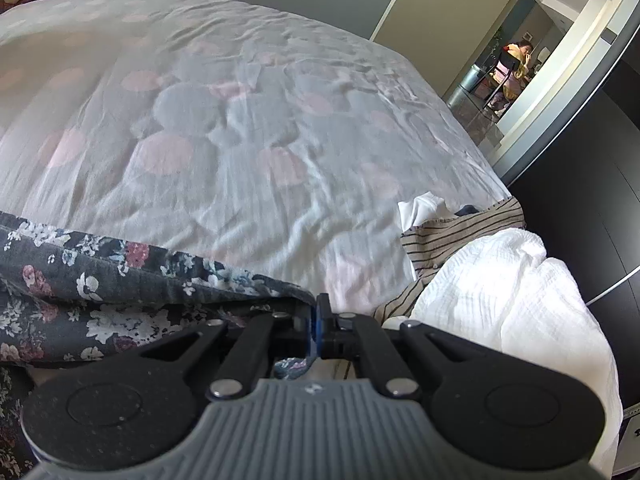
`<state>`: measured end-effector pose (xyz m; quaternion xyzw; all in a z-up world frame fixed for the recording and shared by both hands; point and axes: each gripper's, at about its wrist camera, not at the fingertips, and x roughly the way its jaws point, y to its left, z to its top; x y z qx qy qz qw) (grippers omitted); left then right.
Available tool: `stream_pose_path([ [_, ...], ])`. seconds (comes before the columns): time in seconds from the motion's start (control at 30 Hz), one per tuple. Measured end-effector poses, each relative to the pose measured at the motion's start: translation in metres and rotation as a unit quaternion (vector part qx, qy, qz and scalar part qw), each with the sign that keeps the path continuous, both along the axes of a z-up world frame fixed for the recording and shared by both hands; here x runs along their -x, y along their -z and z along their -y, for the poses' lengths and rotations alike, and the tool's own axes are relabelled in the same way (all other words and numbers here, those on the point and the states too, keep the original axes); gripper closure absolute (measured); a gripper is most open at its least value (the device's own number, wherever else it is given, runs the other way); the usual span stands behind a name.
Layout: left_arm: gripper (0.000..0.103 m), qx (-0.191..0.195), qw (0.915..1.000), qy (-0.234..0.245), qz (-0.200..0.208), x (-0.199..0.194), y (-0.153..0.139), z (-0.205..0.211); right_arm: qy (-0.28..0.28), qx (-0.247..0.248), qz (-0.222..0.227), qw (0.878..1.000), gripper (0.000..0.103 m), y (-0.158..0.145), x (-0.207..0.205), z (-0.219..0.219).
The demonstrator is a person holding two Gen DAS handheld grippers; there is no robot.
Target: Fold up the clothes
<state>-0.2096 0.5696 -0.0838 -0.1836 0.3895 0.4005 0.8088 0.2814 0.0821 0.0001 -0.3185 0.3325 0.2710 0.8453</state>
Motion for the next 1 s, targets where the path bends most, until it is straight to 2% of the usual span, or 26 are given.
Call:
stream_pose_path([
  [0.2, 0.082, -0.084, 0.9935, -0.073, 0.022, 0.049, -0.072, 0.022, -0.045, -0.028, 0.004, 0.999, 0.100, -0.033, 0.021, -0.010],
  [0.37, 0.082, -0.109, 0.9865, -0.122, 0.011, 0.081, -0.112, 0.011, -0.116, -0.029, -0.013, 0.993, 0.100, -0.054, 0.043, -0.042],
  [0.43, 0.082, -0.118, 0.9847, -0.128, -0.010, 0.078, -0.117, 0.002, -0.143, -0.005, -0.024, 0.989, 0.100, -0.051, 0.042, -0.066],
  [0.53, 0.083, -0.124, 0.9825, -0.134, -0.037, 0.061, -0.107, -0.017, -0.161, 0.025, -0.024, 0.986, 0.100, -0.038, 0.029, -0.103],
  [0.77, 0.083, -0.108, 0.9806, -0.137, -0.089, 0.011, -0.046, -0.070, -0.178, 0.085, -0.006, 0.980, 0.100, 0.002, -0.017, -0.189],
  [0.87, 0.082, -0.100, 0.9793, -0.136, -0.111, -0.008, -0.019, -0.090, -0.180, 0.104, -0.015, 0.978, 0.099, 0.021, -0.040, -0.219],
  [0.97, 0.082, -0.088, 0.9781, -0.129, -0.138, -0.023, 0.012, -0.106, -0.164, 0.117, -0.026, 0.979, 0.085, 0.039, -0.061, -0.239],
  [1.0, 0.082, -0.080, 0.9778, -0.127, -0.146, -0.026, 0.022, -0.109, -0.158, 0.122, -0.030, 0.979, 0.074, 0.045, -0.068, -0.245],
])
